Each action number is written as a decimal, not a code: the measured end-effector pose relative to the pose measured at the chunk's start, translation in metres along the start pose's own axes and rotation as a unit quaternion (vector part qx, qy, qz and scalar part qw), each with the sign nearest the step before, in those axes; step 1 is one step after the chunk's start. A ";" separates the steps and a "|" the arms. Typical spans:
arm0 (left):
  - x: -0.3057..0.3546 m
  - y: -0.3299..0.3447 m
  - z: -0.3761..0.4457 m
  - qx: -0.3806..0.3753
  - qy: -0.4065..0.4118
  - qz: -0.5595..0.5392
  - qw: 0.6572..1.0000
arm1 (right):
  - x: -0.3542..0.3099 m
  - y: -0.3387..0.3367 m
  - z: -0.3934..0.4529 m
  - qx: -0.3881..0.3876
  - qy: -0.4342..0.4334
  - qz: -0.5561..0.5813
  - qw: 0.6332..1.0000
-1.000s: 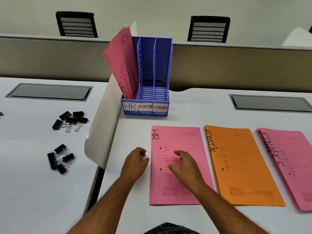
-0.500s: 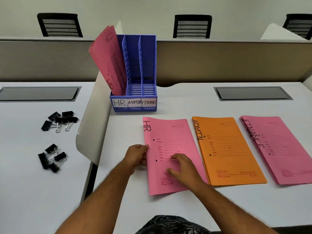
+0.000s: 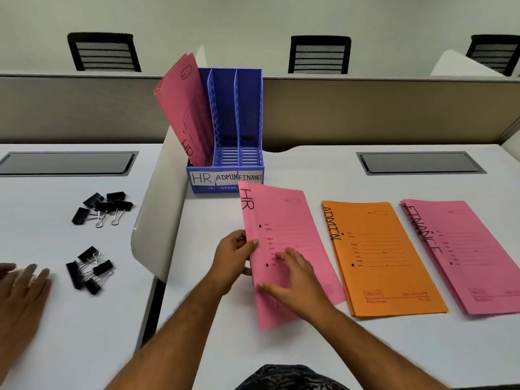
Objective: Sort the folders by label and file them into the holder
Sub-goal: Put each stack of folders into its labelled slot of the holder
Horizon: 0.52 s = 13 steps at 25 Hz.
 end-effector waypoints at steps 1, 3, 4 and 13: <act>0.014 0.000 -0.001 0.016 0.027 0.000 1.000 | -0.011 -0.004 0.001 0.009 -0.013 -0.005 1.000; 0.046 -0.005 -0.004 0.055 0.088 0.025 0.994 | -0.037 -0.014 0.005 0.036 -0.048 -0.010 0.998; 0.064 -0.009 -0.006 0.075 0.124 0.043 0.989 | -0.050 -0.019 0.008 0.050 -0.070 -0.009 0.996; 0.196 -0.070 -0.038 0.265 0.391 0.162 0.866 | -0.162 -0.057 0.071 0.118 -0.232 0.048 0.964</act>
Point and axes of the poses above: each hand's wrist, its own z-axis towards the middle knuckle, its own y-axis out of the palm, x = y × z, the point moved 8 cm from there along z, towards the middle knuckle, and after that the axes turned 5 degrees about -z, right-handed, at the moved point
